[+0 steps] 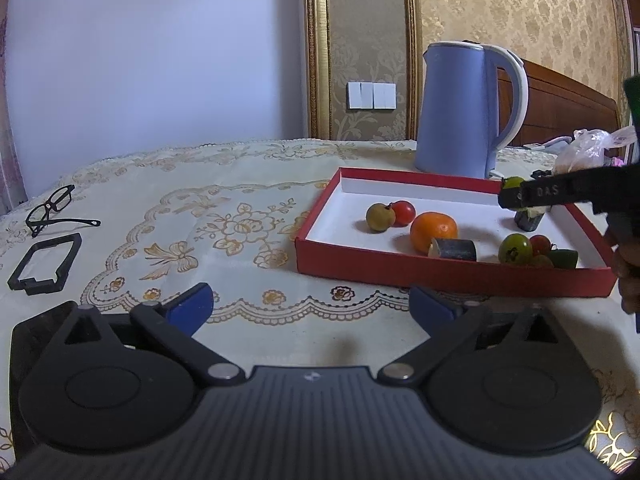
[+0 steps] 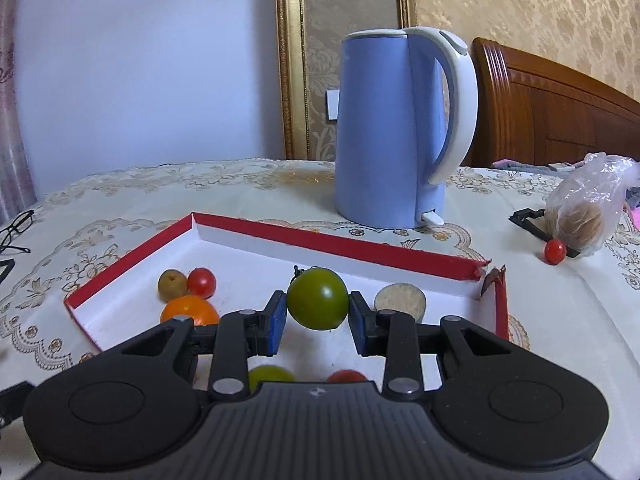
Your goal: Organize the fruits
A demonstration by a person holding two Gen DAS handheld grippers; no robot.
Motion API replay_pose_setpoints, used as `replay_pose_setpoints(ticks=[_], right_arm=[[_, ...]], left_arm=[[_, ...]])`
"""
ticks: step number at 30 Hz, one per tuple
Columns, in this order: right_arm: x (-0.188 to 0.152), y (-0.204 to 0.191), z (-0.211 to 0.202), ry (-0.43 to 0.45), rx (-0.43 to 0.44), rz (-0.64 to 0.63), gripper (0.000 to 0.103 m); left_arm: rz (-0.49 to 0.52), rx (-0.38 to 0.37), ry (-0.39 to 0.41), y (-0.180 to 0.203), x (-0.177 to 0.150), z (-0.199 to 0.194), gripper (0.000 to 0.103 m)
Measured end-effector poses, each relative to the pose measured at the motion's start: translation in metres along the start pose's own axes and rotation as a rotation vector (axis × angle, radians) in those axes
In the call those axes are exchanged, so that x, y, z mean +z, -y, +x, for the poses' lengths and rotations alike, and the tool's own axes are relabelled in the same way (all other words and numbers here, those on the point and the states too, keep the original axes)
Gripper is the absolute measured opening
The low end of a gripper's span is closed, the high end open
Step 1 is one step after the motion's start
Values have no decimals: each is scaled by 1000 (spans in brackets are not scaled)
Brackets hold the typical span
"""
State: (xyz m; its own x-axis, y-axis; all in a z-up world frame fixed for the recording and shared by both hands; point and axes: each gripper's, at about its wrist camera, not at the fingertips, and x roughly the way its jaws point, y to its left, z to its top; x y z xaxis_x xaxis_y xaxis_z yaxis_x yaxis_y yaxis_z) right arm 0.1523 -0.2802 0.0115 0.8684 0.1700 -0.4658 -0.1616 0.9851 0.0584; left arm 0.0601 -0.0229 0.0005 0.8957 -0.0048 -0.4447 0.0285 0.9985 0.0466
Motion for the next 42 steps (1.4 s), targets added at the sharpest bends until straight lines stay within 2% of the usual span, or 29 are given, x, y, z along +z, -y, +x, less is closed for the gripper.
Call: replay_pose_setpoints(ticks=[11,21,25,35,42], right_arm=[[12,-16,18,-19,-8,-4,33],[9,-21,33,-58,-31,7,33],[10,-21,30,-49,-29,1,42],[8,-23,-2,4,12,-1,43],[-4,-23,-48,97,65,-7,64]], left_arm=[[-10,15,-8,-1,-1,2,103],[-17,30,-13,-2,-2,3,103],[-16,35,-18,-1,-2,4,103],[1,64,-24,2,-3,4,103],[16,83,-18,3,-3,3,103]])
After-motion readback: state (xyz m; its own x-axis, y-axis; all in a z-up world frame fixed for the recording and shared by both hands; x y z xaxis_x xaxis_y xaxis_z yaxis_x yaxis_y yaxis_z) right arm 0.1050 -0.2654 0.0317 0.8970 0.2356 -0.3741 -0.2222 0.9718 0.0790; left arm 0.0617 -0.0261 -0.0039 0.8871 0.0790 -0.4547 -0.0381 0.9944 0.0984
